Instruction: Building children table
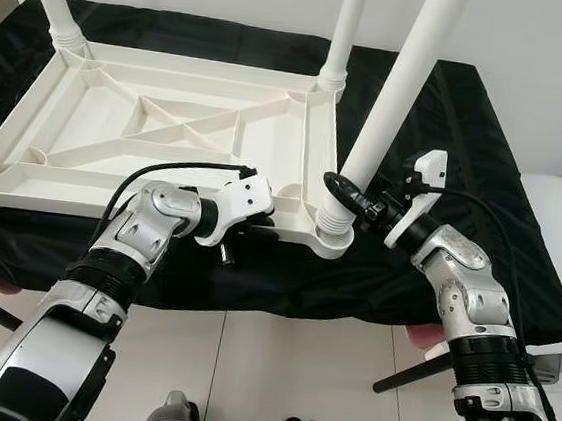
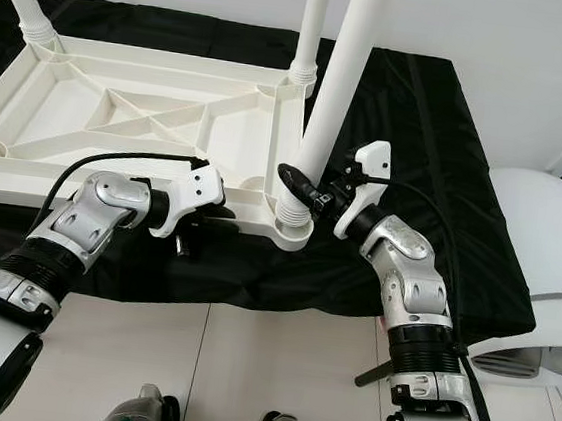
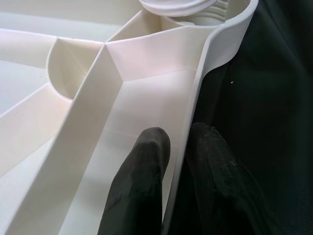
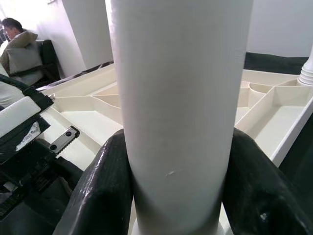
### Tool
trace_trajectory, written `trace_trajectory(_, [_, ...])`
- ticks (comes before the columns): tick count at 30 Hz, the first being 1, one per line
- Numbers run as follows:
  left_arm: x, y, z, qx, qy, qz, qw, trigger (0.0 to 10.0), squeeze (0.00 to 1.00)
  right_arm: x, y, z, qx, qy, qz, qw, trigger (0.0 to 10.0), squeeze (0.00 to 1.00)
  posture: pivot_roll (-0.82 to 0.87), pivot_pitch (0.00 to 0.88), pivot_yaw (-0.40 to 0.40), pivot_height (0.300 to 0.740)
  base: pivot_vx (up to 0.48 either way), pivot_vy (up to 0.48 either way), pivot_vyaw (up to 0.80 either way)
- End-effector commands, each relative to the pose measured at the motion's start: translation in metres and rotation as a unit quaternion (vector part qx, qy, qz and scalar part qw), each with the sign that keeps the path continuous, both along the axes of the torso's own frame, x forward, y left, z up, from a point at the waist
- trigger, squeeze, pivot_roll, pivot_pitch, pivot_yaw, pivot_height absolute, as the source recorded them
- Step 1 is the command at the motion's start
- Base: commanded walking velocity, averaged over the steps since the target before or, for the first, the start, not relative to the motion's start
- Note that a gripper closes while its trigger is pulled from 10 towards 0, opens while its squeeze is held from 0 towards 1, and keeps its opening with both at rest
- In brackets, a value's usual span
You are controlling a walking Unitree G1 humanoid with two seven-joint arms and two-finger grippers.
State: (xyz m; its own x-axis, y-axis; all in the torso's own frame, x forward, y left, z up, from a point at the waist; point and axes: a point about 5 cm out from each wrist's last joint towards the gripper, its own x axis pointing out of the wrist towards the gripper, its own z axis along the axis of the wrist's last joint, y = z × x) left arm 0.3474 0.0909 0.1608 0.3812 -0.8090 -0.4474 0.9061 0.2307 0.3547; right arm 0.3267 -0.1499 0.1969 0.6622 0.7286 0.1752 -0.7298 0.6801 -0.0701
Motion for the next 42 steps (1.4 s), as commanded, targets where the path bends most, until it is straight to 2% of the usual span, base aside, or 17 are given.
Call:
trace_trajectory(1, [-0.006, -0.008, 0.002, -0.017, 0.015, -0.040, 0.999, 10.0, 0.00, -0.004, -0.002, -0.011, -0.007, 0.017, 0.002, 1.000, 10.0, 0.00, -0.01, 0.084, -0.034, 0.740, 0.000, 0.000, 0.00])
trace_trajectory(15, [-0.004, -0.008, 0.002, -0.011, 0.017, -0.027, 0.999, 10.0, 0.00, -0.014, -0.012, -0.020, -0.001, 0.014, -0.009, 1.000, 10.0, 0.00, -0.02, 0.096, -0.019, 0.740, 0.000, 0.000, 0.00])
trace_trajectory(21, [-0.003, -0.009, 0.003, -0.010, 0.016, -0.027, 0.999, 10.0, 0.00, -0.023, -0.009, -0.018, 0.014, 0.016, 0.025, 0.999, 10.0, 0.00, -0.03, 0.101, -0.017, 0.740, 0.000, 0.000, 0.00])
trace_trajectory(31, [-0.003, -0.010, 0.004, -0.010, 0.017, -0.027, 0.999, 10.0, 0.00, -0.028, -0.006, -0.020, 0.017, 0.021, 0.039, 0.999, 10.0, 0.00, -0.03, 0.108, -0.016, 0.740, 0.000, 0.000, 0.00])
trace_trajectory(42, [-0.004, -0.011, 0.005, -0.011, 0.016, -0.029, 0.999, 10.0, 0.00, -0.022, -0.013, -0.026, -0.005, 0.023, -0.005, 1.000, 10.0, 0.00, -0.03, 0.113, -0.018, 0.740, 0.000, 0.000, 0.00])
